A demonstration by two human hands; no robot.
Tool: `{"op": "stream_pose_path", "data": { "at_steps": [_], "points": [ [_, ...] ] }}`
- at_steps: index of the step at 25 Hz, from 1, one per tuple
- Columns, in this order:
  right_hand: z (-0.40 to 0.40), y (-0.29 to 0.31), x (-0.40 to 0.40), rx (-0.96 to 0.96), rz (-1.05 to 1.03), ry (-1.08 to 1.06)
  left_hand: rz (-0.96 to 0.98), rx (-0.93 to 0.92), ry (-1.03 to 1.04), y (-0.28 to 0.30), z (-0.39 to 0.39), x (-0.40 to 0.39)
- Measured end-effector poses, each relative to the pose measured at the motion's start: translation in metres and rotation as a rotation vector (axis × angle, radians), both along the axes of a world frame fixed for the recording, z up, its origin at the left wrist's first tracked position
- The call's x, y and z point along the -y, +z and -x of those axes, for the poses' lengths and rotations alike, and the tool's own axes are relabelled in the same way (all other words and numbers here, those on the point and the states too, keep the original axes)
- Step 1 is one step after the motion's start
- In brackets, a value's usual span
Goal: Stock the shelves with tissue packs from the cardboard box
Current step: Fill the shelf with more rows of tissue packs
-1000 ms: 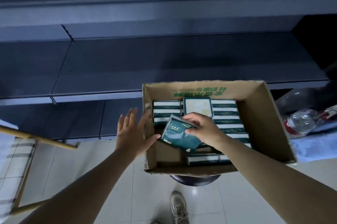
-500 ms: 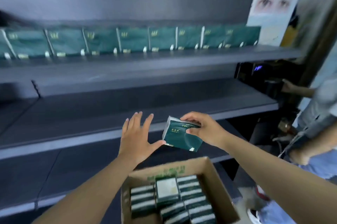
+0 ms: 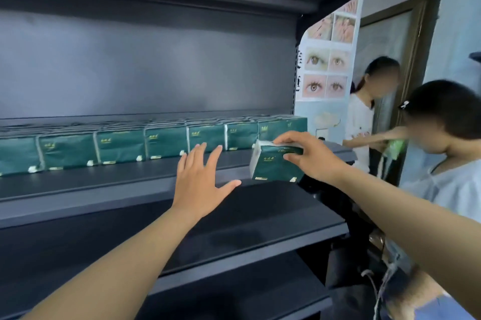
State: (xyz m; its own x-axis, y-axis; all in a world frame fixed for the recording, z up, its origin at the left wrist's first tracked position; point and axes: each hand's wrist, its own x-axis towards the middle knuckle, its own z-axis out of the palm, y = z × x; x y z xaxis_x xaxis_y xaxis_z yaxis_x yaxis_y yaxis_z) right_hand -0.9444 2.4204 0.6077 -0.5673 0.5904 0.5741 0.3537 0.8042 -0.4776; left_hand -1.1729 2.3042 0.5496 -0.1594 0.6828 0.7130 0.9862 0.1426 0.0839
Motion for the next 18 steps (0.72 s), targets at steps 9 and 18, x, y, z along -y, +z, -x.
{"op": "stream_pose_path", "data": {
  "at_steps": [9,18],
  "points": [
    [-0.056,0.015,-0.219,0.104,-0.124,-0.189,-0.048,0.085,0.236,0.025,-0.006,-0.162],
    [0.006,-0.004,-0.317,0.142,-0.15,-0.196,0.086,-0.069,0.441,0.02,0.032,-0.199]
  ]
}}
